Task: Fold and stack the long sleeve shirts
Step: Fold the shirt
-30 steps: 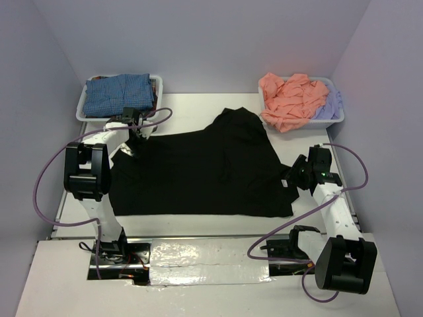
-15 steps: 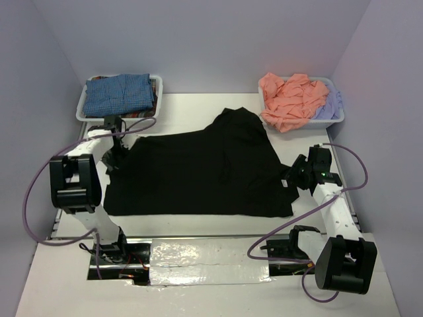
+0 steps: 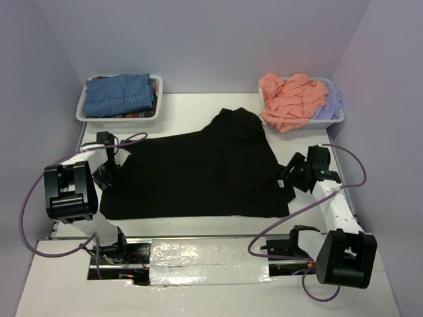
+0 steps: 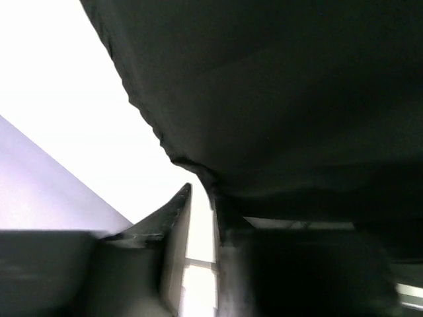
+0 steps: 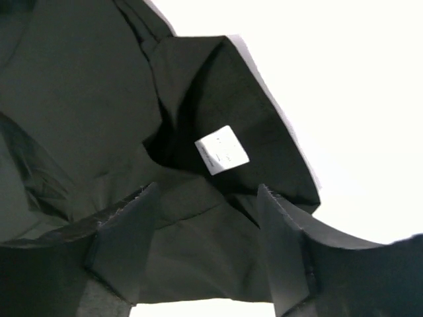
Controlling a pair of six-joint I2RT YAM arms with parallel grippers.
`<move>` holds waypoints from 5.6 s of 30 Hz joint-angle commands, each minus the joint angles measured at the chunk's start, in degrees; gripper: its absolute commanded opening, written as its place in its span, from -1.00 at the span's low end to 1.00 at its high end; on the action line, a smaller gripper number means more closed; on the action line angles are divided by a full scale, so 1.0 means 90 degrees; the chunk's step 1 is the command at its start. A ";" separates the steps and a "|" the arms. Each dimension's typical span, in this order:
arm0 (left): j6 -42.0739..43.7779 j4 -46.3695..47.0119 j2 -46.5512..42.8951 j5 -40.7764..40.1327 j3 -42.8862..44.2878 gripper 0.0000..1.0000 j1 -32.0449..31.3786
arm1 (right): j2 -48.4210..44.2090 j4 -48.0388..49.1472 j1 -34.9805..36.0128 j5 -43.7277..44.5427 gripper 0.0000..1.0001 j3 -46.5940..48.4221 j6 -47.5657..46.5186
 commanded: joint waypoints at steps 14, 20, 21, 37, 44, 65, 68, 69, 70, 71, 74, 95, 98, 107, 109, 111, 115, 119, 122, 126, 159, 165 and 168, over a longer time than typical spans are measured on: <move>-0.0892 -0.0446 -0.0120 0.1133 0.1817 0.23 0.0491 | -0.0345 -0.1283 -0.0070 0.0357 0.80 0.0430 0.1129; -0.0747 -0.0681 -0.0022 0.1320 0.1380 0.21 0.0491 | 0.0104 -0.0903 -0.0089 -0.0093 0.78 -0.0117 0.1471; -0.0727 -0.0613 -0.0012 0.1252 0.1214 0.22 0.0491 | 0.0269 -0.0786 -0.0109 -0.0074 0.78 -0.0243 0.1540; -0.0698 0.0628 0.0720 0.1173 0.0040 0.20 0.0491 | -0.0168 -0.1048 -0.0577 0.0835 -1.00 -0.0840 0.2615; -0.0610 0.0386 0.0808 0.1484 0.0615 0.22 0.0501 | -0.1213 -0.1925 -0.0724 0.0854 -1.00 -0.0841 0.2888; 0.0025 -0.1462 0.0301 0.1934 0.0218 0.97 0.1185 | -0.0873 -0.1401 -0.0715 0.0093 0.55 -0.1348 0.2381; 0.0016 -0.1345 0.0212 0.2363 0.0051 0.93 0.1184 | -0.0823 -0.1176 -0.0724 0.0015 0.24 -0.1484 0.2303; -0.0004 -0.1316 0.0271 0.2548 0.0031 0.90 0.1184 | -0.0814 -0.1108 -0.0715 -0.0005 0.11 -0.1504 0.2274; -0.0043 -0.1277 0.0329 0.2598 0.0011 0.80 0.1175 | -0.0804 -0.1049 -0.0724 -0.0024 -0.01 -0.1533 0.2273; -0.0053 -0.1257 0.0397 0.2647 -0.0037 0.74 0.1184 | -0.0746 -0.1000 -0.0715 -0.0024 -0.31 -0.1553 0.2273; -0.0014 -0.1189 0.0584 0.2667 -0.0348 0.44 0.1175 | -0.0735 -0.1029 -0.0714 -0.0034 -0.91 -0.1533 0.2264; 0.1432 -0.2038 -0.0403 0.0763 -0.0956 -0.78 0.1184 | -0.2405 -0.4466 -0.0558 0.0229 -0.73 -0.0050 0.2917; 0.1344 -0.2261 -0.0354 0.0957 -0.0868 -0.11 0.1184 | -0.2240 -0.4613 -0.0568 0.0687 -0.45 0.0399 0.2879; 0.1266 -0.3102 0.0143 0.0421 0.1668 0.52 0.1204 | -0.1343 -0.2575 0.0103 0.0515 0.60 0.2839 0.0752; 0.1042 -0.3190 0.0261 0.0440 0.2654 0.52 0.1204 | -0.1020 -0.1939 0.0436 0.0338 0.69 0.3094 0.0168; 0.0856 -0.3055 0.0368 0.0576 0.3521 0.51 0.1204 | -0.0289 -0.1539 0.0768 -0.0081 0.63 0.3378 -0.0263; 0.0291 -0.2743 0.0398 0.1823 0.4999 0.38 0.0971 | 0.1233 -0.1167 0.0906 -0.0825 -0.69 0.3846 -0.0500; -0.0023 -0.2469 0.0515 0.2508 0.6297 0.19 -0.0012 | 0.1753 -0.0417 0.0907 -0.0923 -0.71 0.3770 -0.0471; -0.0529 -0.2039 0.0827 0.3290 0.6700 0.18 -0.0942 | 0.2095 0.0112 0.0907 -0.0874 -0.18 0.3574 -0.0393; -0.0892 -0.1668 0.1878 0.3721 0.7149 0.24 -0.2290 | 0.3069 0.0397 0.0907 -0.1098 -0.03 0.3651 -0.0285; -0.2475 0.1272 0.4548 0.3331 0.6720 0.38 -0.4314 | 0.5544 0.1326 0.0916 -0.0838 0.07 0.4492 -0.0227; -0.2338 0.1214 0.4607 0.3176 0.6633 0.39 -0.4314 | 0.5358 0.1587 0.0955 -0.0912 0.28 0.4033 -0.0197; -0.2251 0.1146 0.4646 0.3204 0.6632 0.39 -0.4314 | 0.5407 0.1715 0.1180 -0.1079 0.09 0.4003 -0.0217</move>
